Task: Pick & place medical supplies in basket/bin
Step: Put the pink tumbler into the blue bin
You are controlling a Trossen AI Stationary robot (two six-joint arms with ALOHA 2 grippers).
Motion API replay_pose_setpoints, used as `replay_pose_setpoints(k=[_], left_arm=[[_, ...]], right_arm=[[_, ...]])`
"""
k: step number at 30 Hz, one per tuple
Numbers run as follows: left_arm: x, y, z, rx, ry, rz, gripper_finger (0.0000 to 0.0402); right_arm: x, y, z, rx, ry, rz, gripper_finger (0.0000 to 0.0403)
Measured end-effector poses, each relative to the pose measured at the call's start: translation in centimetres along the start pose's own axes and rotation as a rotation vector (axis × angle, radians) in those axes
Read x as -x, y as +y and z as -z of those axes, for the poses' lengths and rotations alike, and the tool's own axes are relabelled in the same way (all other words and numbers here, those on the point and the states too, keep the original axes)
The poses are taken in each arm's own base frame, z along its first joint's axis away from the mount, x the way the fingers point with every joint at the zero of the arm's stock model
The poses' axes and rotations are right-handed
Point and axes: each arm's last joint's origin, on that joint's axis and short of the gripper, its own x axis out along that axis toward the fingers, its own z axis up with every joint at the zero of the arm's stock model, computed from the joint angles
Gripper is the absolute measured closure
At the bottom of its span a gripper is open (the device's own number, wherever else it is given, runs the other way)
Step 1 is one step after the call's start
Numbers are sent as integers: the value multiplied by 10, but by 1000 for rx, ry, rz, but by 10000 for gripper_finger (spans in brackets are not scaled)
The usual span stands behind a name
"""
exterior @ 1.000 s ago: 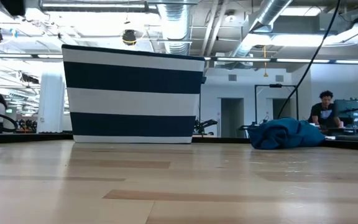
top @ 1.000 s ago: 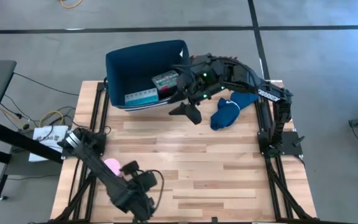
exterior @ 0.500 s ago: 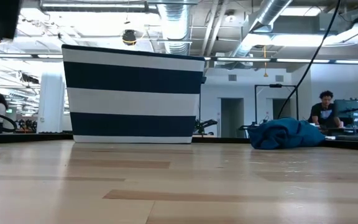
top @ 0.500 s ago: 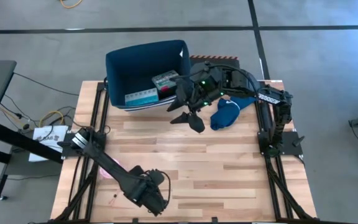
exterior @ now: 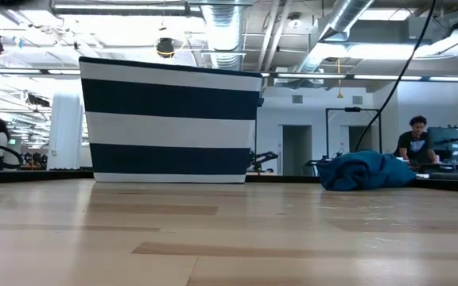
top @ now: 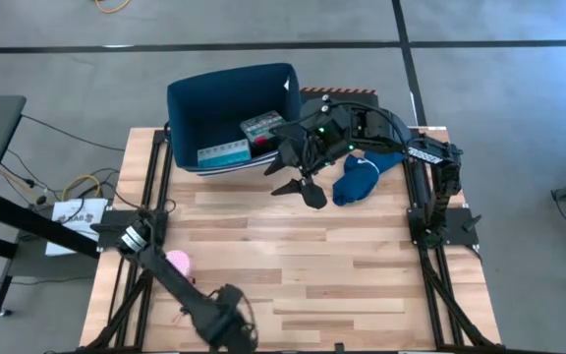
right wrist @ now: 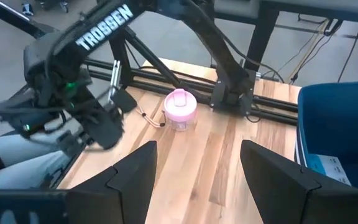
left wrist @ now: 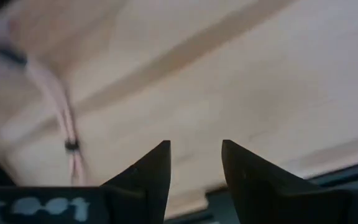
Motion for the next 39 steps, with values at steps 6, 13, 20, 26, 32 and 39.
replay_pose_setpoints(k=[6,13,20,26,32,39], left_arm=[[-4,17,32,43,-39,-72,267],[-11,36,53,-3,-104,-192,267],[-41,49,52,-14,-119,-277,267],[-56,58,56,-24,-89,-333,267],[-59,60,66,-52,-128,-273,267],[-77,71,65,-52,-152,-323,267]], right_arm=[[0,0,0,5,0,0,178],[0,1,0,6,0,-2,178],[0,1,0,-30,1,-2,178],[0,1,0,-63,3,-2,178],[0,1,0,-81,3,-2,178],[0,1,0,-93,1,-2,178]])
